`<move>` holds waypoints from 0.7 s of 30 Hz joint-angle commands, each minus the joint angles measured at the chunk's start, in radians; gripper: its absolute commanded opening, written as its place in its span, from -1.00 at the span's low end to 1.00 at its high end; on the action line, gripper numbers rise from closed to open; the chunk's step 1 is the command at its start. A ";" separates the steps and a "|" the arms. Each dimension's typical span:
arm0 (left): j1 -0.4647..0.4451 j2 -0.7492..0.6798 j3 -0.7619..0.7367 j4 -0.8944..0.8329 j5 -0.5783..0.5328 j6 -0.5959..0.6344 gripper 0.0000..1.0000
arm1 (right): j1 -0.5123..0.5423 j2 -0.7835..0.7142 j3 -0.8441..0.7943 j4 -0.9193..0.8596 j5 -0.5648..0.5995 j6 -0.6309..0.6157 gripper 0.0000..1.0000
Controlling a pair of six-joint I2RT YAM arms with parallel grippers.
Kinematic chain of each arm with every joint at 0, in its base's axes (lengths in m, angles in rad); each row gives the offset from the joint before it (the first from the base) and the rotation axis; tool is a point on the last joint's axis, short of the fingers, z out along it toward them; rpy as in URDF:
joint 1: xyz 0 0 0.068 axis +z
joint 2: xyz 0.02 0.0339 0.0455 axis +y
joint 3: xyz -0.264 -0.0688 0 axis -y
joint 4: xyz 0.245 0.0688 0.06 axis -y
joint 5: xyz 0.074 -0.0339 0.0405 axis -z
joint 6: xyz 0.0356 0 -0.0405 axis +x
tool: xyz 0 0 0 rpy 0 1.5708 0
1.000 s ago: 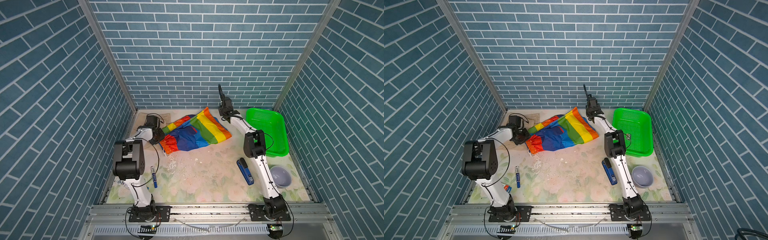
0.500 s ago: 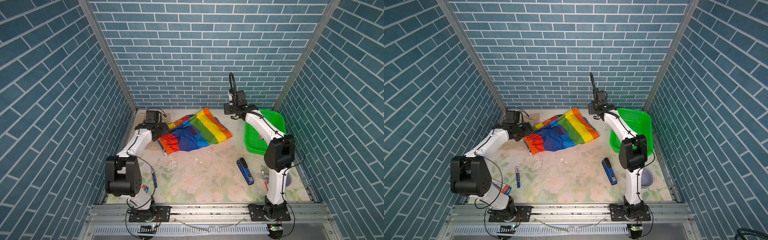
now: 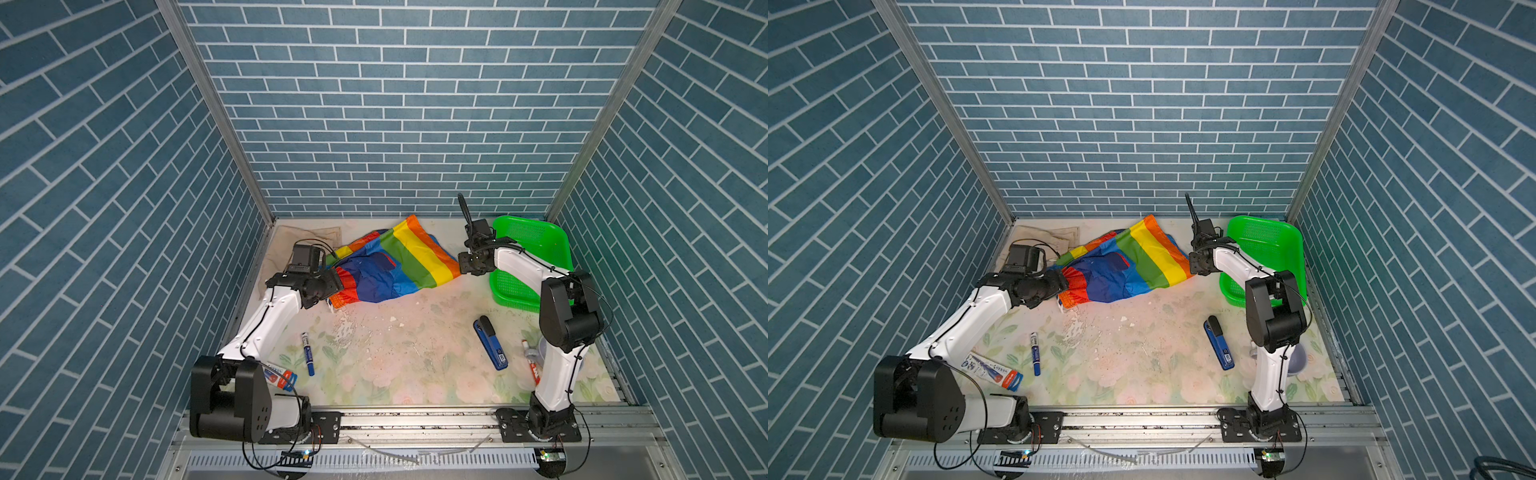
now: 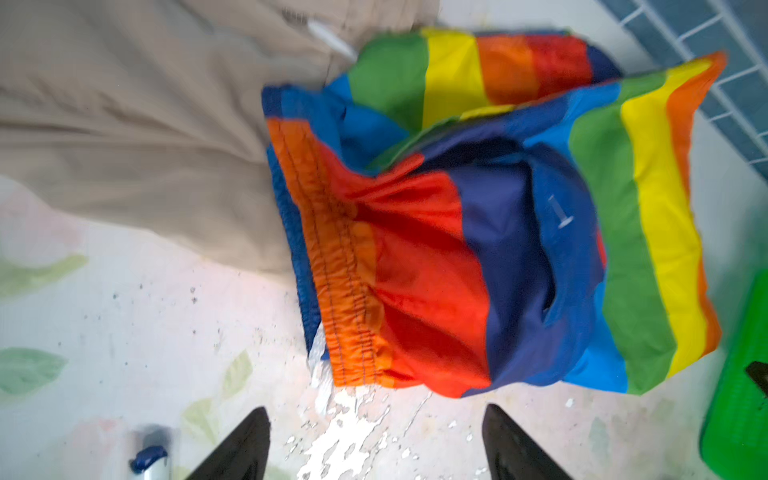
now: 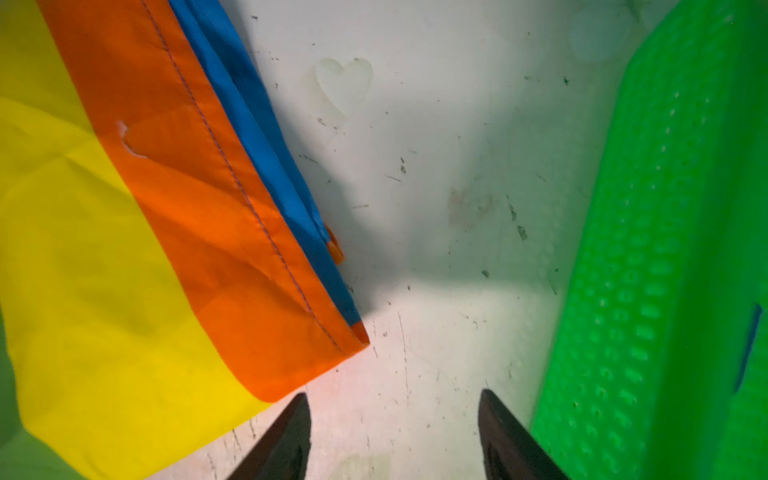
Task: Fold and stack the shorts
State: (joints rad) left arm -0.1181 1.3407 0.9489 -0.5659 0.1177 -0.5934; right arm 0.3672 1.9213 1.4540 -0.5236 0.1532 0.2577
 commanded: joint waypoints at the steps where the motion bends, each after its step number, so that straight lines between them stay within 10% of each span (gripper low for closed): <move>1: -0.024 -0.014 -0.044 -0.007 0.004 0.010 0.61 | -0.025 -0.060 -0.048 -0.009 0.060 0.043 0.29; 21: -0.038 -0.032 -0.152 0.001 -0.004 0.020 0.62 | -0.094 0.011 0.047 -0.032 -0.040 0.071 0.27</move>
State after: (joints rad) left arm -0.1497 1.3323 0.8124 -0.5602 0.1204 -0.5854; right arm 0.2718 1.9118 1.4487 -0.5598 0.1902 0.3069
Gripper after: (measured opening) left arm 0.811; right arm 0.635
